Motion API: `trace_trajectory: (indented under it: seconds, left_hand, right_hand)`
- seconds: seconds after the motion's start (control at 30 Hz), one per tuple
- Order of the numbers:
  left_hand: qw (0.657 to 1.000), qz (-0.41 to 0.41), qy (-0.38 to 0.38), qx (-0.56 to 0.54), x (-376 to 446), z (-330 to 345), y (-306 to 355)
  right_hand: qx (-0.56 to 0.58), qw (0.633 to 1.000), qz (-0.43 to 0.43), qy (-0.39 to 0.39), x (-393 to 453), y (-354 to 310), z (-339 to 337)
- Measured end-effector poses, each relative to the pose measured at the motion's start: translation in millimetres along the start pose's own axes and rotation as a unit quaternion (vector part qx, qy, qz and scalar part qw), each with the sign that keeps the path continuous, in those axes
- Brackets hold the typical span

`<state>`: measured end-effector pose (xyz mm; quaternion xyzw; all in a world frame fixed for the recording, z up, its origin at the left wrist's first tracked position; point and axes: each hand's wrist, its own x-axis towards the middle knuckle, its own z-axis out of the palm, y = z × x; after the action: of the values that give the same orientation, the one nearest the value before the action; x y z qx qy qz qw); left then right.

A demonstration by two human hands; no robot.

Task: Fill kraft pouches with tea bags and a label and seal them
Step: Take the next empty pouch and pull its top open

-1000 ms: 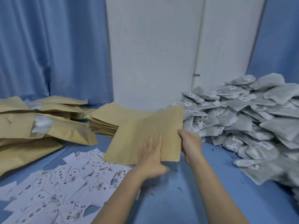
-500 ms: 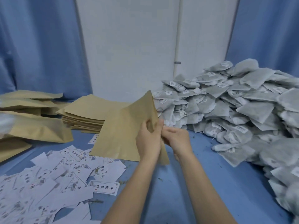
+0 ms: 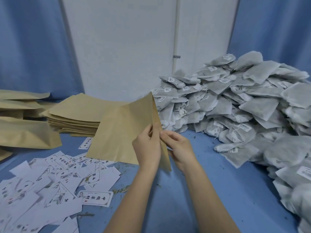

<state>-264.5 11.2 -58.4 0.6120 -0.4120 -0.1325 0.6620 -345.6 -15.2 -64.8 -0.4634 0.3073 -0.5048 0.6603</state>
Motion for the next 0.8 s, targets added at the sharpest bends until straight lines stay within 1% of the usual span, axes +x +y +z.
trace_trajectory:
  seconds: [0.03, 0.07, 0.1, 0.17, 0.23, 0.33, 0.37, 0.5, 0.53, 0.63, 0.67, 0.73, 0.77, 0.8]
  left_hand:
    - [0.999, 0.017, 0.000, 0.028, -1.1, 1.3, 0.4]
    - [0.998, 0.030, 0.002, 0.056, -2.3, 2.1, 0.8]
    - [0.996, 0.040, 0.001, 0.082, -2.9, 3.1, 1.2]
    - [0.991, 0.053, -0.003, 0.126, -2.5, 4.6, 2.2]
    - [0.987, 0.062, -0.017, 0.150, -1.2, 4.3, 4.2]
    - [0.982, 0.062, -0.042, 0.175, 1.0, 2.6, 9.0]
    - [0.981, 0.067, -0.048, 0.175, 2.0, 2.2, 9.0]
    - [0.982, 0.102, -0.052, 0.148, 2.8, -2.4, 5.9]
    - [0.982, 0.110, -0.047, 0.145, 2.5, -3.8, 5.5]
    - [0.983, 0.128, -0.030, 0.129, 2.8, -6.3, 5.6]
    - [0.981, 0.133, -0.031, 0.135, 3.4, -7.2, 7.1]
    - [0.974, 0.142, -0.054, 0.167, 4.9, -6.8, 9.8]
    - [0.967, 0.146, -0.069, 0.195, 5.4, -6.7, 12.5]
    - [0.956, 0.154, -0.079, 0.235, 5.2, -6.2, 16.4]
  right_hand:
    - [-0.056, 0.998, -0.035, 0.023, 0.2, 2.2, 1.1]
    - [-0.128, 0.988, -0.077, 0.046, 0.7, 4.1, 2.5]
    - [-0.206, 0.969, -0.120, 0.057, 0.3, 4.7, 4.2]
    - [-0.337, 0.922, -0.189, 0.038, -1.4, 3.2, 5.6]
    - [-0.404, 0.890, -0.210, 0.021, -2.4, 0.2, 3.5]
    - [-0.460, 0.854, -0.239, 0.036, -2.4, -0.7, 2.1]
    - [-0.466, 0.848, -0.248, 0.049, -2.1, 0.0, 3.2]
    - [-0.460, 0.842, -0.260, 0.105, -1.4, 4.4, 6.7]
    - [-0.452, 0.846, -0.257, 0.119, -0.8, 5.0, 5.6]
    - [-0.401, 0.873, -0.237, 0.143, 2.8, 3.6, -2.9]
    - [-0.396, 0.876, -0.237, 0.140, 3.6, 3.2, -4.8]
    - [-0.392, 0.878, -0.242, 0.130, 2.4, 3.1, -4.0]
    - [-0.382, 0.879, -0.255, 0.128, 0.1, 2.3, -0.7]
    - [-0.382, 0.870, -0.281, 0.134, -1.8, 2.2, 0.8]
